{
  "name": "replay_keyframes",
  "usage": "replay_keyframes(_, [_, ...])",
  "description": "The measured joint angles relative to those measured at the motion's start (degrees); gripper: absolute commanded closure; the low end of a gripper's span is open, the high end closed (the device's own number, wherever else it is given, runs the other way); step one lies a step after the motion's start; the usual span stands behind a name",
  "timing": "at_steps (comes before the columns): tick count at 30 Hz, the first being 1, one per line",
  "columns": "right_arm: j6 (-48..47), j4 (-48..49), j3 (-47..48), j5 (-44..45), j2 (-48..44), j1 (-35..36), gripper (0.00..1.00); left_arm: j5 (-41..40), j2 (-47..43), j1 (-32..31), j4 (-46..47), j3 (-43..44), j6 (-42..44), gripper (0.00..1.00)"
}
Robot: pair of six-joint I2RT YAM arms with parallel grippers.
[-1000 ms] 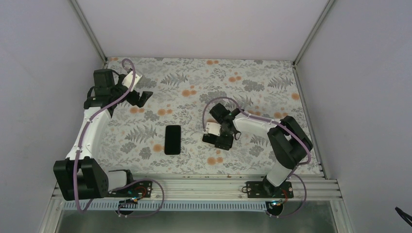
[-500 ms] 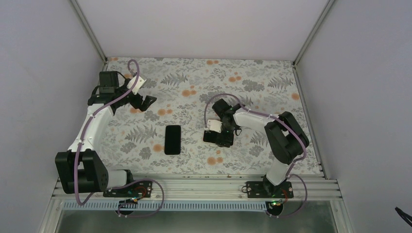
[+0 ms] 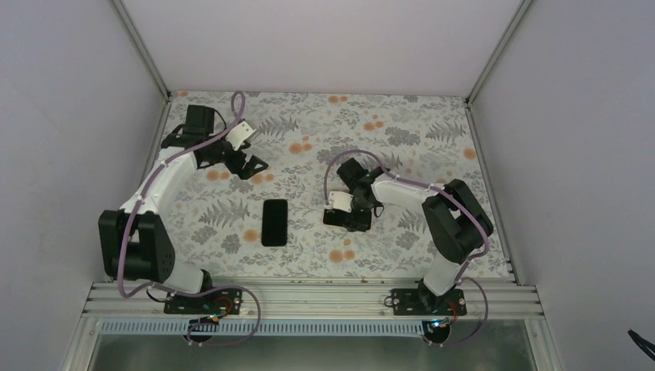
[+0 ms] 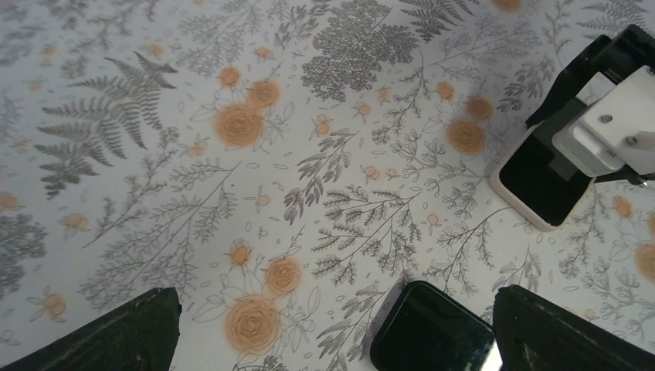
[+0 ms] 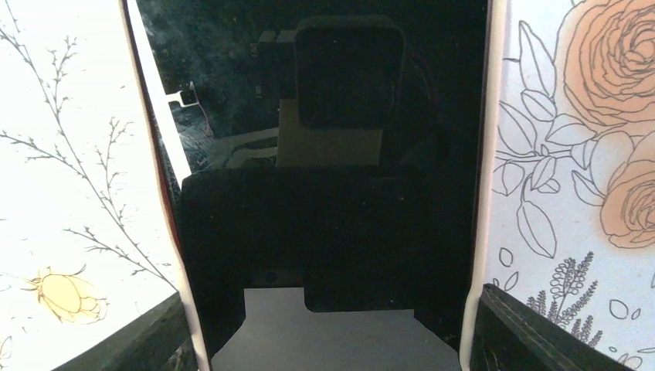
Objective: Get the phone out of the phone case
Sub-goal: Pick up the phone at the center of the board.
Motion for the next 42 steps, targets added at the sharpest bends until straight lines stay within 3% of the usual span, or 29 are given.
replay_keyframes(9, [3.2,5.4,-0.8,2.2,-5.0,0.0,0.46,9.5,18.1,-1.6,-14.3,14.3,1.0,0.00])
replay_keyframes(13, [4.8,7.5,3.2,2.5,-7.1,0.1,0.47,12.3,25.0,-3.5,-18.9,19.0,1.0,0.01])
replay_keyframes(21, [7.1,10.9,11.0,3.1,-1.3,1.0,0.48,15.2,31.4,-9.4,-21.1,25.9,-1.0,0.01])
replay_keyframes(32, [9.0,11.0,15.9,3.2,2.5,3.8,0.47,16.7,39.2,-10.1,-23.7,32.2,-2.2,0.00])
replay_keyframes(35, [9.1,10.9,17.0,3.2,3.1,4.3,0.47,17.5,40.6,-10.2,-24.5,33.9,-2.4,0.06])
replay_keyframes(42, [9.8,11.1,18.7,3.9,5.3,4.7,0.47,19.1,42.9,-11.3,-28.3,38.4,-1.7,0.36])
